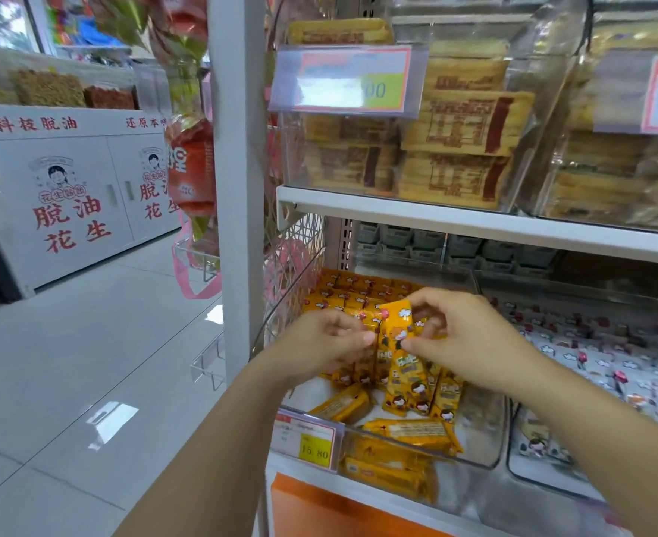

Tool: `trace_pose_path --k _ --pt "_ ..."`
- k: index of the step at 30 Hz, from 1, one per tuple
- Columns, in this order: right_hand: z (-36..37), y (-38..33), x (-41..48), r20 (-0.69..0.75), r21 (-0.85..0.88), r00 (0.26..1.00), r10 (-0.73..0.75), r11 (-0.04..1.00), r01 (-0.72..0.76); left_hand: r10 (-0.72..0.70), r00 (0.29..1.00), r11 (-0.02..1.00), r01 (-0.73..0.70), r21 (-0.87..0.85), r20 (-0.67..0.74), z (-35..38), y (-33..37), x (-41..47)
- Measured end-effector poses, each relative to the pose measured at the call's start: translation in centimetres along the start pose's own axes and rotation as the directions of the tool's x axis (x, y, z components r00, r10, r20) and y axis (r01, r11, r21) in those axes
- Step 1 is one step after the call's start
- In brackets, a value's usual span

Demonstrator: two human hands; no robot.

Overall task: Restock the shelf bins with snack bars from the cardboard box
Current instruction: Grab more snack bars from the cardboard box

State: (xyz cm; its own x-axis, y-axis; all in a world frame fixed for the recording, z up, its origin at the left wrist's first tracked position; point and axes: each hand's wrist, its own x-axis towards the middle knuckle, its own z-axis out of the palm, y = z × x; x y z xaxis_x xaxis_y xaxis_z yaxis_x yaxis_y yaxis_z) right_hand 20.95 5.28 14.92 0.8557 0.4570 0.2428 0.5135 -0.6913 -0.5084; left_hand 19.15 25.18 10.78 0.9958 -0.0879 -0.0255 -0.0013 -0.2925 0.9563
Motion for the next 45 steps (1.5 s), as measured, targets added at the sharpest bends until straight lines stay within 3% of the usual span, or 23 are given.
trace_pose_path --k 3,7,10,12,13,15,16,19,22,26,31,40,45 --pt "-0.4 0.9 -1.1 -0.022 -0.045 0.999 0.024 0.999 -0.025 -0.065 0.997 0.962 0.054 0.266 0.032 0.0 -1.6 1.2" --pt "0.0 2.0 -2.2 0.005 -0.06 0.998 0.059 0.996 -0.059 -0.208 0.97 0.735 0.069 0.675 0.127 1.3 -2.8 2.1" --pt "0.2 2.3 -2.2 -0.016 -0.055 0.998 0.061 0.997 -0.062 -0.244 0.96 0.617 0.042 0.786 0.14 1.9 -2.8 2.1" --pt "0.2 2.3 -2.3 -0.014 -0.052 0.998 0.064 0.997 -0.064 -0.205 0.97 0.664 0.039 0.747 0.132 1.8 -2.4 1.7" --pt "0.2 2.3 -2.3 -0.012 -0.051 0.998 0.062 0.997 -0.063 -0.17 0.975 0.748 0.033 0.663 0.144 1.5 -2.1 1.6" --pt "0.1 2.2 -2.4 -0.008 -0.057 0.998 0.057 0.997 -0.058 -0.101 0.981 0.944 0.042 0.327 0.168 0.6 -1.3 1.2" --pt "0.1 2.2 -2.4 -0.015 -0.052 0.998 0.057 0.997 -0.058 -0.084 0.984 0.985 0.059 0.16 0.157 0.2 -0.9 1.0" --pt "-0.1 1.9 -2.2 -0.047 0.057 0.996 0.082 0.995 -0.079 -0.053 0.99 0.981 0.077 -0.179 0.134 -0.1 0.1 0.4" --pt "-0.6 1.5 -1.6 -0.029 0.196 0.995 0.095 0.977 -0.087 -0.005 0.976 0.935 0.082 -0.345 0.216 0.3 0.6 0.4" --pt "-0.9 1.0 -0.7 -0.04 0.308 0.994 0.104 0.947 -0.087 0.03 0.976 0.901 0.067 -0.429 0.214 0.6 1.0 0.7" --pt "-0.2 0.4 0.3 -0.053 0.317 0.991 0.121 0.943 -0.098 0.037 0.992 0.906 0.019 -0.422 0.123 0.3 0.7 0.9" --pt "1.3 -0.7 1.9 -0.022 0.285 0.996 0.092 0.955 -0.082 0.046 0.994 0.973 -0.067 -0.22 -0.099 -0.1 0.5 0.7" --pt "1.6 -0.3 2.1 -0.04 0.262 0.992 0.119 0.959 -0.104 0.021 0.999 0.994 -0.016 -0.105 0.05 -0.7 0.8 0.3"
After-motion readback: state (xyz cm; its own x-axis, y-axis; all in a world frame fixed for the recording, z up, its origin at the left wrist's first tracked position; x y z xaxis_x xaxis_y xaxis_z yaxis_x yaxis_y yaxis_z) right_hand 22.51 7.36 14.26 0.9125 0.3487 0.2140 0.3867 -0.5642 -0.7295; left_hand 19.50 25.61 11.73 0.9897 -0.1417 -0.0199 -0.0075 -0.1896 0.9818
